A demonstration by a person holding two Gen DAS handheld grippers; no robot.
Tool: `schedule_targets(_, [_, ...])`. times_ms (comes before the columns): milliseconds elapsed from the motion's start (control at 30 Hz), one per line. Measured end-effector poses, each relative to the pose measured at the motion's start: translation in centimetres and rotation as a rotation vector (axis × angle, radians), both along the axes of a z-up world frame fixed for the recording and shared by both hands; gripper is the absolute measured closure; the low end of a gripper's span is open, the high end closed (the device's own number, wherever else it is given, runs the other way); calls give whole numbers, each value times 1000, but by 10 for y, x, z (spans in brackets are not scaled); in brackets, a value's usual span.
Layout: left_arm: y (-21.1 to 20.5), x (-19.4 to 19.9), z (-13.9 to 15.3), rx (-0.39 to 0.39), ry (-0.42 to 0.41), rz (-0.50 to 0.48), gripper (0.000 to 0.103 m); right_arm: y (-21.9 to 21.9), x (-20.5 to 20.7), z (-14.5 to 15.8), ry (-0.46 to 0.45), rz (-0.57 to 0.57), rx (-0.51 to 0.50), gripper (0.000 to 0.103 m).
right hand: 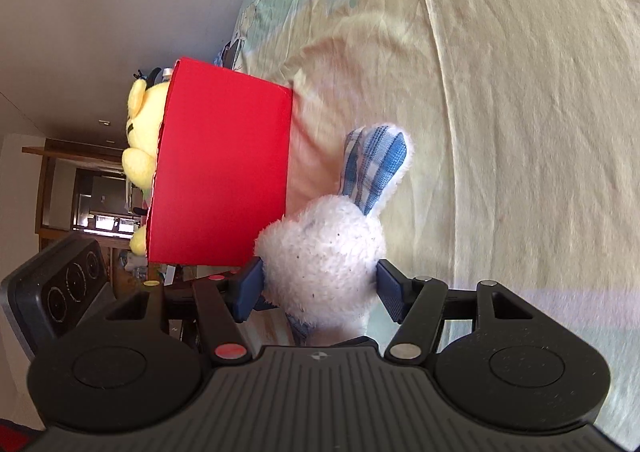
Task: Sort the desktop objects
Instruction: 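Lift the white bunny with the right tool and carry it over the red box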
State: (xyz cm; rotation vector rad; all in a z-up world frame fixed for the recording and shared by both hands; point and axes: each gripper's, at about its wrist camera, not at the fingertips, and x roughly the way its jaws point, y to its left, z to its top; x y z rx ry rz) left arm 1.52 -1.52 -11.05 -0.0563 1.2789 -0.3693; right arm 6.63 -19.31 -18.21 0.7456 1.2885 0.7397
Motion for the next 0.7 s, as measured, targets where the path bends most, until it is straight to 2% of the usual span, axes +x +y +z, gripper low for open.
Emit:
schedule_targets(167, [9, -18, 10, 2, -45, -23, 29, 10, -14, 11, -26, -11, 6, 40])
schedule_targets(367, [29, -38, 13, -26, -49, -60, 29, 30, -34, 20, -32, -24, -23, 40])
schedule_targets(700, [89, -74, 23, -55, -65, -135, 29, 86, -76, 35, -38, -74, -62, 39])
